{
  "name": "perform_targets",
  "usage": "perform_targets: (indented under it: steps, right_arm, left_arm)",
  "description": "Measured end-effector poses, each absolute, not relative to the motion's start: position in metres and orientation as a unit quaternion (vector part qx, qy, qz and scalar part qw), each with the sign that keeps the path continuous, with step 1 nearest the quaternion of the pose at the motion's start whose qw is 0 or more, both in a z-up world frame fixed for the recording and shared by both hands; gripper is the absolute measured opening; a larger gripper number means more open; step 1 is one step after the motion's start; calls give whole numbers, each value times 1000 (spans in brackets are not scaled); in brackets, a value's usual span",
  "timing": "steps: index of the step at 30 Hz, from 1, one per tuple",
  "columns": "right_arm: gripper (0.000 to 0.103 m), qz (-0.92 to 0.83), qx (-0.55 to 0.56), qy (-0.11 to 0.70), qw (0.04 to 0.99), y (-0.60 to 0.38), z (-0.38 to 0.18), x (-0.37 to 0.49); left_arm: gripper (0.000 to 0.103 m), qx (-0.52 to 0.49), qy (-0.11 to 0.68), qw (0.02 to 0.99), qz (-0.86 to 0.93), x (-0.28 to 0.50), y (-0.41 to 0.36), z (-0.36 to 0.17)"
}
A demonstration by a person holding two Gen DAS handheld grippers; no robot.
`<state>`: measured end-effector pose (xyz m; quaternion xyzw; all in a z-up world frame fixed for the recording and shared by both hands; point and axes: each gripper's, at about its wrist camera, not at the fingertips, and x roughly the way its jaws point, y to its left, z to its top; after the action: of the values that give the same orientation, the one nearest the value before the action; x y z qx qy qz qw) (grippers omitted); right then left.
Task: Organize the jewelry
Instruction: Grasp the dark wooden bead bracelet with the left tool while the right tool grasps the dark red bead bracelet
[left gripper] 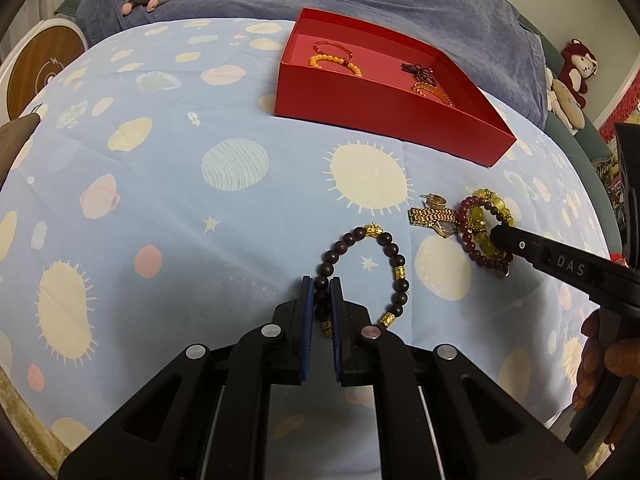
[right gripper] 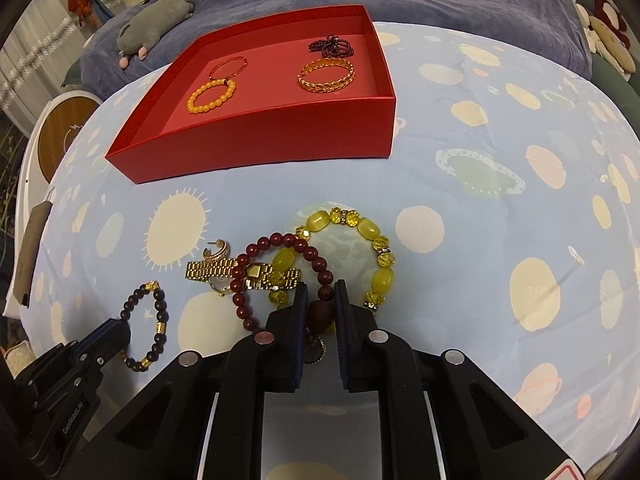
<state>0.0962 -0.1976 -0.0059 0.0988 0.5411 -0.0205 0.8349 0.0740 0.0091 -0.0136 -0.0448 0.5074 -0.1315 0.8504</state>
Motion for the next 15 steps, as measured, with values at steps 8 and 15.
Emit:
perform_targets:
  steps: [8,15]
  right_arm:
    - [12,-4,124,539,833,-192,4,47]
    - [12,5,132,559,818,-186,-5,8]
  left_arm:
    - [8,-42,510,850,-129,73,8,-13]
    - [8,-37,510,850,-126,68,7,-13]
